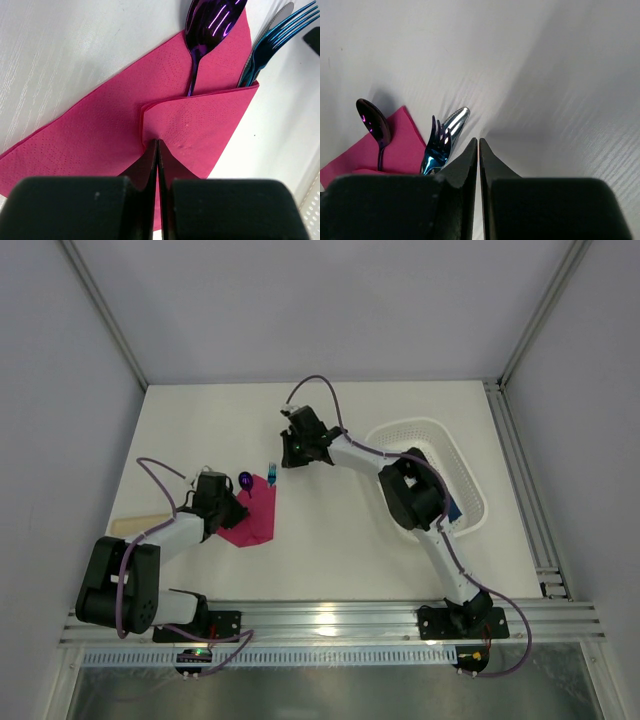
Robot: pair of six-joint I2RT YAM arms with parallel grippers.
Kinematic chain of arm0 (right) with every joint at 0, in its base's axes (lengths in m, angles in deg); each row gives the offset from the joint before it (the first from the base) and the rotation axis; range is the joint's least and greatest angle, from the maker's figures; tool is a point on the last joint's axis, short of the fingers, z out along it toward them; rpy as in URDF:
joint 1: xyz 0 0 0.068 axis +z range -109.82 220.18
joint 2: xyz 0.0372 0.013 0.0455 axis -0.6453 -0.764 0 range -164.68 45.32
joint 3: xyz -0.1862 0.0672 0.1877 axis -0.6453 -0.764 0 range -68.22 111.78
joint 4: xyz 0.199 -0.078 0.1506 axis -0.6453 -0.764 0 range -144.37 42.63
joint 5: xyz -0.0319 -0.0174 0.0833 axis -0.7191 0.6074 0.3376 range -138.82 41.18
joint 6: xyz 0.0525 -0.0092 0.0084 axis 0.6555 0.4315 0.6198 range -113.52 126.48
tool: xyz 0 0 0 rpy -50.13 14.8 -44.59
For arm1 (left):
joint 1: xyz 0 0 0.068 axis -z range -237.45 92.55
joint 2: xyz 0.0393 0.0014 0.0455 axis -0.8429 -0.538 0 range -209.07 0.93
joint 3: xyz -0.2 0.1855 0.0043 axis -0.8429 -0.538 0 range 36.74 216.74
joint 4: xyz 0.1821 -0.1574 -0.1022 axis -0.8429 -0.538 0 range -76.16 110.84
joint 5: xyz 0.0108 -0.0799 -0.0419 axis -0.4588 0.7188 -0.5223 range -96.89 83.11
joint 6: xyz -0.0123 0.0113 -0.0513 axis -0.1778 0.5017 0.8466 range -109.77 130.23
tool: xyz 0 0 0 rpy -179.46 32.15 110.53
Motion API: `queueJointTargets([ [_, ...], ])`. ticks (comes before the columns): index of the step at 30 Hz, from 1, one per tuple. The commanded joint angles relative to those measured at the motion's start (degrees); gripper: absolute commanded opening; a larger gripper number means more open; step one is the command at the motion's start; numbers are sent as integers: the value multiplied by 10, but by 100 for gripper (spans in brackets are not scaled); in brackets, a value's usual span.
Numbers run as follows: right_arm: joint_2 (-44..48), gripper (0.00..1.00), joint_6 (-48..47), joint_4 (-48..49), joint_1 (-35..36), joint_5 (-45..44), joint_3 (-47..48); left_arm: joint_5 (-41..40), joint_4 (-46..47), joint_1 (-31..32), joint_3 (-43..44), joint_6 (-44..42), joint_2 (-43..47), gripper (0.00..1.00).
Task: Place the utensils on the paper napkin and roll it up
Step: Adjust the utensils on the napkin.
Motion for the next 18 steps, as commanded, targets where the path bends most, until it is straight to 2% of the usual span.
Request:
queueJointTargets([
  [1, -6, 7, 1, 1, 5, -6, 19, -6, -38, -4, -13, -21, -6, 0],
  [6, -17, 7, 2, -4, 17, -5, 22, -6, -37, -4, -15, -21, -4, 0],
  [11, -53, 7, 5, -12, 35, 24, 64, -4, -31, -3, -18, -18, -6, 0],
  [18, -53, 7, 29, 28, 45, 60, 79, -6, -36, -4, -18, -19, -3, 0],
])
